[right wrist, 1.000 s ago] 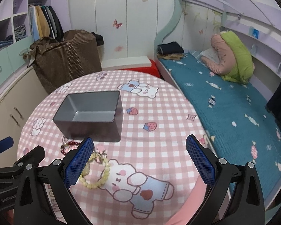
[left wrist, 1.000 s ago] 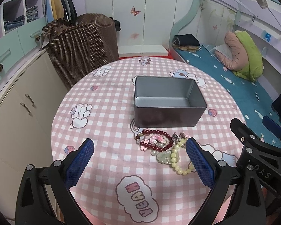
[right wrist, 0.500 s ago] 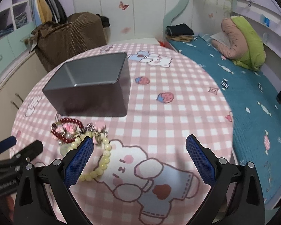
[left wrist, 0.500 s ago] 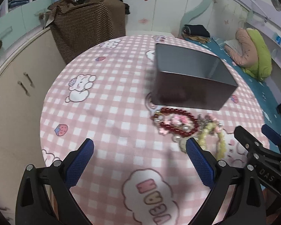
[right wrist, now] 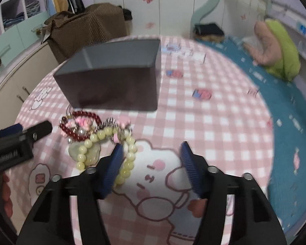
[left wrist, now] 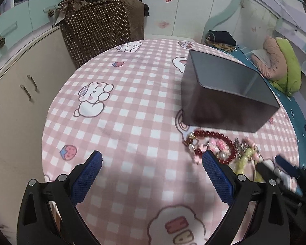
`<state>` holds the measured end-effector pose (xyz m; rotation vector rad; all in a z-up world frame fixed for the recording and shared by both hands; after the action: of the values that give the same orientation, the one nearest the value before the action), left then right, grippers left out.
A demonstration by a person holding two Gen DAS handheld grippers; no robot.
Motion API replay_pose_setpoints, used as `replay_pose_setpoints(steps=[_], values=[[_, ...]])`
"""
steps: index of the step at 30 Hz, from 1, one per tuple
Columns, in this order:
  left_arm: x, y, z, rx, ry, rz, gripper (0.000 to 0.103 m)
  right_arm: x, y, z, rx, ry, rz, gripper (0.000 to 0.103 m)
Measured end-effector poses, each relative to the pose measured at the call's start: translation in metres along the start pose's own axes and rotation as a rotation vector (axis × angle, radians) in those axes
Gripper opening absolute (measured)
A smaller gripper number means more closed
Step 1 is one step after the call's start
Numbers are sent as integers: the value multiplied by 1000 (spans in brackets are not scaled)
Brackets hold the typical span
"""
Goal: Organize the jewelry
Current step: 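Grasp the pale bead bracelet with the right gripper while the left grasps the red bead bracelet, then carry both bracelets into the grey tin and open both grippers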
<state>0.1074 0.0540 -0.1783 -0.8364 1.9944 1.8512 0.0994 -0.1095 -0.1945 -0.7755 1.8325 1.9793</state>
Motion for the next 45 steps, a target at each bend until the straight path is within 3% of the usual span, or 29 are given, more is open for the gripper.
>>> replay_pose_setpoints(steps=[3, 5, 7, 10, 12, 15, 17, 19, 24, 39, 45], values=[[-5, -9, -4, 3, -5, 11, 88, 1, -2, 2, 30, 38, -11, 52], [-7, -17, -6, 10, -3, 33, 85, 2, -2, 4, 22, 47, -20, 28], [-10, -23, -8, 6, -2, 38, 81, 1, -1, 5, 7, 50, -20, 18], [-9, -30, -12, 8, -17, 57, 73, 1, -1, 3, -11, 46, -19, 10], [-10, -32, -14, 0, -36, 63, 71, 1, -2, 1, -19, 37, -17, 10], [-11, -32, -18, -3, -72, 66, 52, 1, 1, -2, -39, 20, -14, 10], [-11, -31, -18, -2, -92, 65, 24, -1, 3, -4, -45, 14, -20, 10], [-11, -30, -19, 20, -102, 80, 7, -5, 6, -7, -43, 12, -34, 10], [-10, -23, -20, 93, -74, 113, 7, -16, 21, -7, -52, 18, -79, 10], [-34, 48, -53, 276, -92, -8, 7, -49, 70, -10, -41, 65, -220, 10], [-45, 72, -65, 304, -112, -63, 7, -66, 102, -16, -50, 64, -310, 10]])
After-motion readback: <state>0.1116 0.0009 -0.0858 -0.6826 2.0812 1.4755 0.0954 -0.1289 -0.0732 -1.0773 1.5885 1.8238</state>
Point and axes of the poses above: each gripper's, at about its wrist camera, not at the fingertips, and y roughly against the way its jaws point, z to its left, x to its underside, the point moved 9 cm from there along -y, roughly the way its jaws point, and after that the axes turned 7 degrees about y, right-handed, at the moved point
